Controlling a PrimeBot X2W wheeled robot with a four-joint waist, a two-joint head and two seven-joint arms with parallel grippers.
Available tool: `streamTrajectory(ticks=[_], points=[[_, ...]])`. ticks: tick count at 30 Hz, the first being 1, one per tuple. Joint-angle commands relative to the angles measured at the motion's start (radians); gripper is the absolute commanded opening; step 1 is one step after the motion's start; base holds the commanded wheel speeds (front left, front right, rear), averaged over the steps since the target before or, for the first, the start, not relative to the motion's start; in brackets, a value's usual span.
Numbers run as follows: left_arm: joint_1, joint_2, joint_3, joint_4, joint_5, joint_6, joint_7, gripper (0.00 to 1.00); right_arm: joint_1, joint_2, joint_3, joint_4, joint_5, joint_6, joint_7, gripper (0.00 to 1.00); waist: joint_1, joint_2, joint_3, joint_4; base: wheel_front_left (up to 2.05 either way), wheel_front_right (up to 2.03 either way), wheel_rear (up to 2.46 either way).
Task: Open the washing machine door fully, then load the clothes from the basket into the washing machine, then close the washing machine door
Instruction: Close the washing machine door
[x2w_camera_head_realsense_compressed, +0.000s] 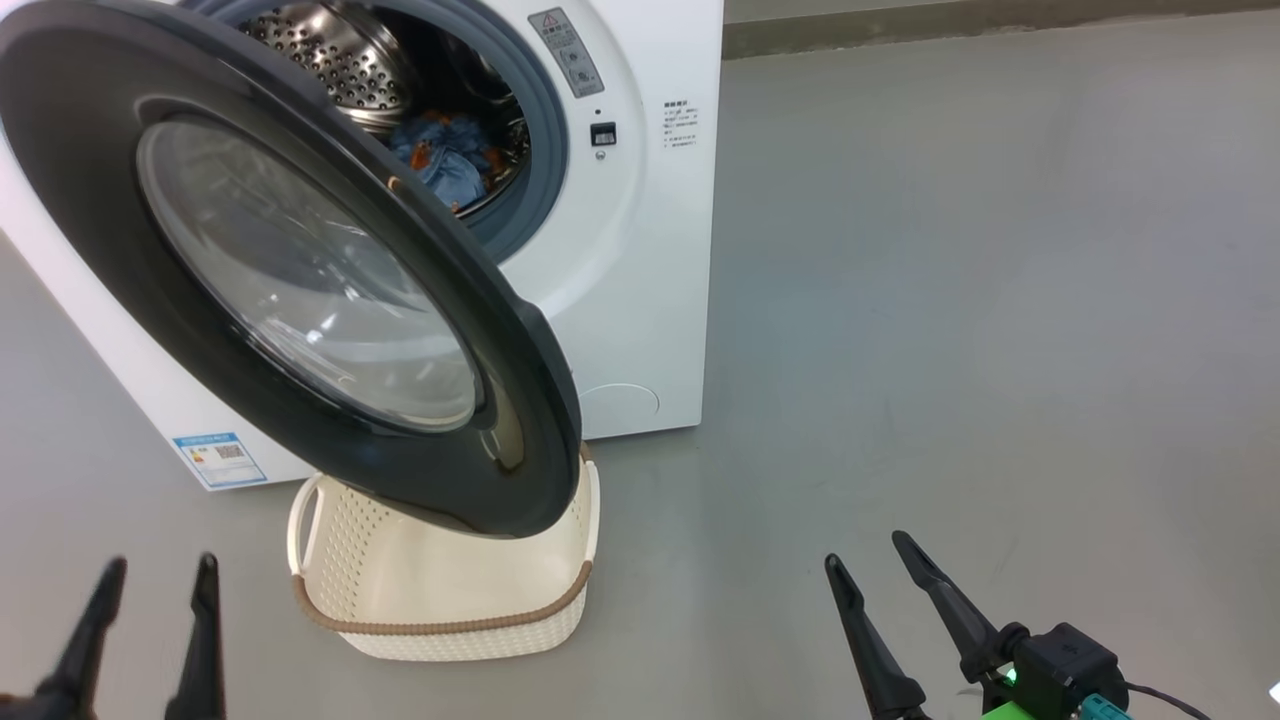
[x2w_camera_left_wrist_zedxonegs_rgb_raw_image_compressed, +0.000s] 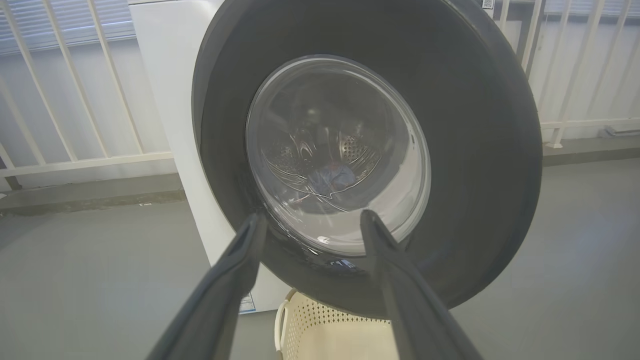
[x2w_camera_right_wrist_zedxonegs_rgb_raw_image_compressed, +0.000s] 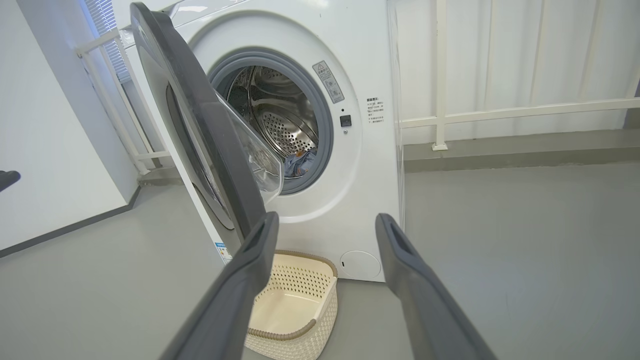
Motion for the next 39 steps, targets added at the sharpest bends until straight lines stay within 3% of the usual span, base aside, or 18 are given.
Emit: streamTrajectory(ticks=[1,7,24,39], points=[[-0.01,0.007,0.044,-0.029,0.007,0.013,-0.006,1.0,-0.013,0.004,0.018,-0.03,-0.003,0.001,-0.012,1.0,0.0,0.0,0.002,0.001,0.0,0.0,0.0],[0.051,-0.04,0.042,-0.023,0.013,0.029,-0.006,1.0,-0.009,0.004,0.011,-0.032,-0.005,0.001,-0.012,1.0,0.0,0.0,0.007,0.005,0.0,0.0,0.0],[0.098,-0.103,0.033,-0.002,0.069,0.058,-0.006,1.0,-0.007,0.004,-0.007,-0.03,-0.008,0.001,-0.012,1.0,0.0,0.0,0.014,-0.005,0.0,0.0,0.0],[0.097,-0.137,0.062,0.003,0.075,0.04,-0.006,1.0,-0.004,0.004,-0.017,-0.026,-0.009,0.001,-0.012,1.0,0.0,0.0,0.018,-0.007,0.0,0.0,0.0]])
